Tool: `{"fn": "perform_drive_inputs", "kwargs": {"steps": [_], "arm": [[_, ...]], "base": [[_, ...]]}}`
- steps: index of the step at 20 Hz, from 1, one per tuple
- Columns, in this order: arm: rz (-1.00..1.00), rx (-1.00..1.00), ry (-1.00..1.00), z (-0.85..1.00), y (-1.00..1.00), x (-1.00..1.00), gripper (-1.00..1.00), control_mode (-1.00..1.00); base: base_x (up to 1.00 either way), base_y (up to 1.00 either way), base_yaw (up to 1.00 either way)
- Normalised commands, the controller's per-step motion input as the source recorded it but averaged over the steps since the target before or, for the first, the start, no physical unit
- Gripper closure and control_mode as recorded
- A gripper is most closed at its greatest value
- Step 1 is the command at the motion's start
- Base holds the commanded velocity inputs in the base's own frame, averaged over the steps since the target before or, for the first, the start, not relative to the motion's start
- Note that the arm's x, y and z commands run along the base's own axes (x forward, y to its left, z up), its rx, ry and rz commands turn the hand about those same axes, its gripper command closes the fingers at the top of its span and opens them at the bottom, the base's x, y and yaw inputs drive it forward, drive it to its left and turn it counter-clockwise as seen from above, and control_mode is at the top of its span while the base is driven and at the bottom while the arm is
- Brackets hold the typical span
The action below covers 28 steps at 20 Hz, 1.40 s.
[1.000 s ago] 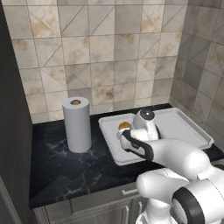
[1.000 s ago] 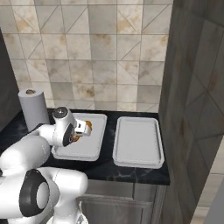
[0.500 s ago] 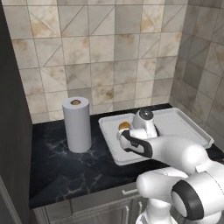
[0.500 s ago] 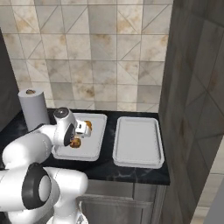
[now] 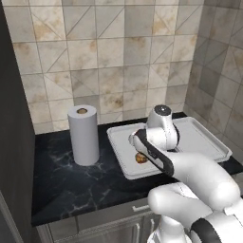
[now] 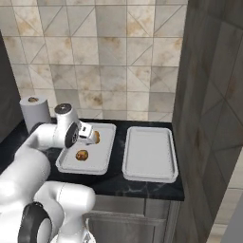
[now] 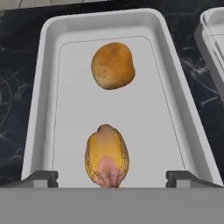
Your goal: Place one potato and one chicken drumstick in each tupperware on the nearby counter, to pack two identical lunches.
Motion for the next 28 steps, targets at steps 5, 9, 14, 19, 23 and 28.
{"fn": "perform_drive_inputs", "kwargs": {"steps": [5,9,14,19,23,28], "arm": [[-0.04,0.01,0.08,0.5,-0.12,-1.0,-1.0,-1.0],[0.0,0.0,0.08,0.42,-0.04,-1.0,-1.0,-1.0],[0.0,0.0,0.0,0.61,-0.02,-1.0,-1.0,-1.0],[0.0,0.0,0.0,0.34,-0.06,-0.63,-1.0,1.0],[0.0,0.0,0.0,0.0,0.0,0.0,-1.0,1.0],[0.0,0.0,0.0,0.0,0.0,0.0,-1.0,1.0]], "base": [[0.0,0.0,0.0],[0.0,0.0,0.0],[0.0,0.0,0.0],[-0.2,-0.01,0.0],[-1.0,-0.03,0.0],[-1.0,-0.03,0.0]]}}
